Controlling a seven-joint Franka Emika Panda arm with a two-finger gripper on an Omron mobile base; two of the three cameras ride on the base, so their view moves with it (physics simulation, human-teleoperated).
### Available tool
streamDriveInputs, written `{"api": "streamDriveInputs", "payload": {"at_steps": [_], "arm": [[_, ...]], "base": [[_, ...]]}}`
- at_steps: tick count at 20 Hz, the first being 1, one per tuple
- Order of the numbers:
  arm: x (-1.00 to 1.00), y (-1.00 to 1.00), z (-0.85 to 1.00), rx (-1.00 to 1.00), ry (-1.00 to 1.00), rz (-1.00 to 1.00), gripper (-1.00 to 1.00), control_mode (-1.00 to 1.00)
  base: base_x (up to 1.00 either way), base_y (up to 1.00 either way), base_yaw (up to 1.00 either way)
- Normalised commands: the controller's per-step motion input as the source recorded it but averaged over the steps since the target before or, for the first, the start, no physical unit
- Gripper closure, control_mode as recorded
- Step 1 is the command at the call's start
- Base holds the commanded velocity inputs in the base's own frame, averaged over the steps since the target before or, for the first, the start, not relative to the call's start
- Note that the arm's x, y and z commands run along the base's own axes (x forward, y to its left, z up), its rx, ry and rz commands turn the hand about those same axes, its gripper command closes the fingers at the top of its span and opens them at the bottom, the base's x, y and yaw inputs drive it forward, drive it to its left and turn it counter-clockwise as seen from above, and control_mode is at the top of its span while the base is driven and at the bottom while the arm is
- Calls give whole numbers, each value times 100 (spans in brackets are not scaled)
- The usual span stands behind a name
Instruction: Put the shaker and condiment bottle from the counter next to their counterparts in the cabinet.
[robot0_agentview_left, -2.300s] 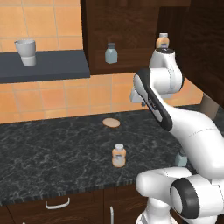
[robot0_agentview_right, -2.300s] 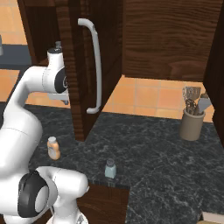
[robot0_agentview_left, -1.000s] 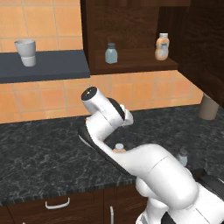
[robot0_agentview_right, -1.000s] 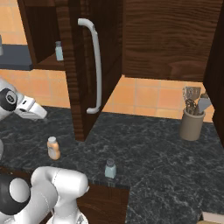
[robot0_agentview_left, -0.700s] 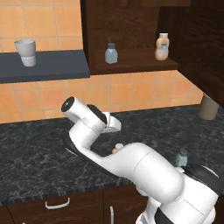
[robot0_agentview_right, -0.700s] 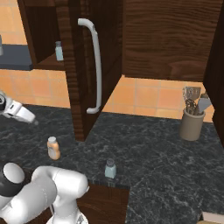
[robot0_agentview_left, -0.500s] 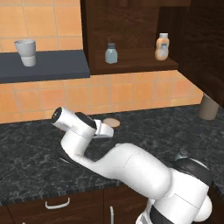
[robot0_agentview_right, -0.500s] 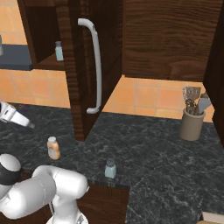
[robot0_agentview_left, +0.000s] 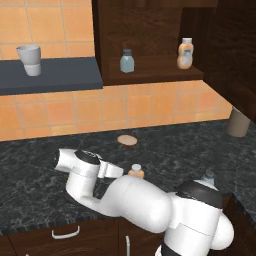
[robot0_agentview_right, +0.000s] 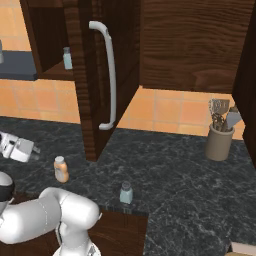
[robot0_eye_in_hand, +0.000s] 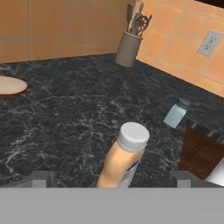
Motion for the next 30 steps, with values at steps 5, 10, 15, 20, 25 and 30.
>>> {"api": "streamDriveInputs", "payload": {"at_steps": [5,10,15,20,25,30], "arm": [[-6,-3,-2,1,-16,-22,-100,-100],[0,-23,-27,0,-11,-5,-100,-100],[1,-31,-24,3,-1,-4,-100,-100],[3,-18,-13,1,0,-4,-100,-100],[16,-16,-14,0,0,-4,-100,-100],[14,-15,-19,0,-1,-2,-100,-100]], "base": [[0,0,0],[0,0,0],[0,0,0],[0,0,0],[0,0,0],[0,0,0]]}}
